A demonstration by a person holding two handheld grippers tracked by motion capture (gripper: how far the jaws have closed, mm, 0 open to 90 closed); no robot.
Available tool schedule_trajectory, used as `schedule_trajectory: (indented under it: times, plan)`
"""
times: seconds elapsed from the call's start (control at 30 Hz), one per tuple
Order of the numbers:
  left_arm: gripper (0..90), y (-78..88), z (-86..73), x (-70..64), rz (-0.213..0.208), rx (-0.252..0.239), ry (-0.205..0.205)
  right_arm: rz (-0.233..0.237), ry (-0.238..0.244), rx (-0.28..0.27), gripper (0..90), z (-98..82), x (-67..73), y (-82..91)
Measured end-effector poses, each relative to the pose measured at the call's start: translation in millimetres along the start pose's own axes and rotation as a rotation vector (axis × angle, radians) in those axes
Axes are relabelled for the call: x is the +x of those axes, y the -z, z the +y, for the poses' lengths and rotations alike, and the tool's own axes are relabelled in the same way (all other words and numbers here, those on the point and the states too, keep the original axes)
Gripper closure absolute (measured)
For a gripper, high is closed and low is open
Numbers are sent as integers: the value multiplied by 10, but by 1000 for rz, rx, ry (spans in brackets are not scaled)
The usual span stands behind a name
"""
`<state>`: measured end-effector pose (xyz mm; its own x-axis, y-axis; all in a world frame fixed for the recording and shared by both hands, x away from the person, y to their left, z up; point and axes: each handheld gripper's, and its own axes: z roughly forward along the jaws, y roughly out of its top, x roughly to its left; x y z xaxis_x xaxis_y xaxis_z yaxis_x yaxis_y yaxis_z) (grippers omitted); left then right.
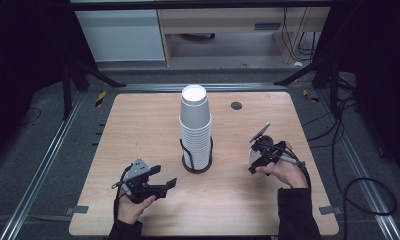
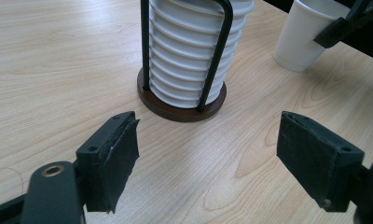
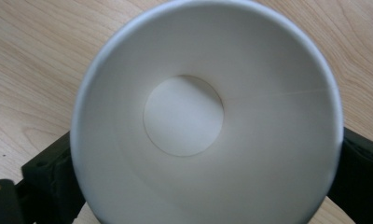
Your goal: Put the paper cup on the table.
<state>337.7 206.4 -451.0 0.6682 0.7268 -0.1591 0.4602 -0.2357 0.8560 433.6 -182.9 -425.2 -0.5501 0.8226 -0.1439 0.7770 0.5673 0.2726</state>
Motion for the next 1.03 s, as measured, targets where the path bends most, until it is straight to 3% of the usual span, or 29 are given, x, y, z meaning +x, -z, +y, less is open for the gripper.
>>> schedule_trajectory:
  times: [0.17, 0.47, 0.57, 0.77, 0.8, 0.83, 1.03]
  plan:
    - [196, -3, 0, 0, -1, 1, 1, 8, -4, -41, 6, -9, -3, 38]
    - [192, 8, 2, 6, 1, -4, 5, -8, -10, -181, 6, -33, 23, 206]
    - [190, 25, -1, 15, 9, -12, 11, -23, -9, -294, 6, -90, 40, 307]
    - [187, 40, -6, 24, 29, -26, 18, -67, -72, -453, 7, -265, 66, 437]
    - [186, 40, -6, 24, 29, -26, 18, -67, -72, -453, 7, -265, 66, 437]
    - [184, 45, -12, 31, 36, -29, 24, -87, -125, -501, 11, -350, 72, 454]
    - [182, 73, -47, 72, 71, -36, 36, -85, -178, -554, 11, -530, 83, 432]
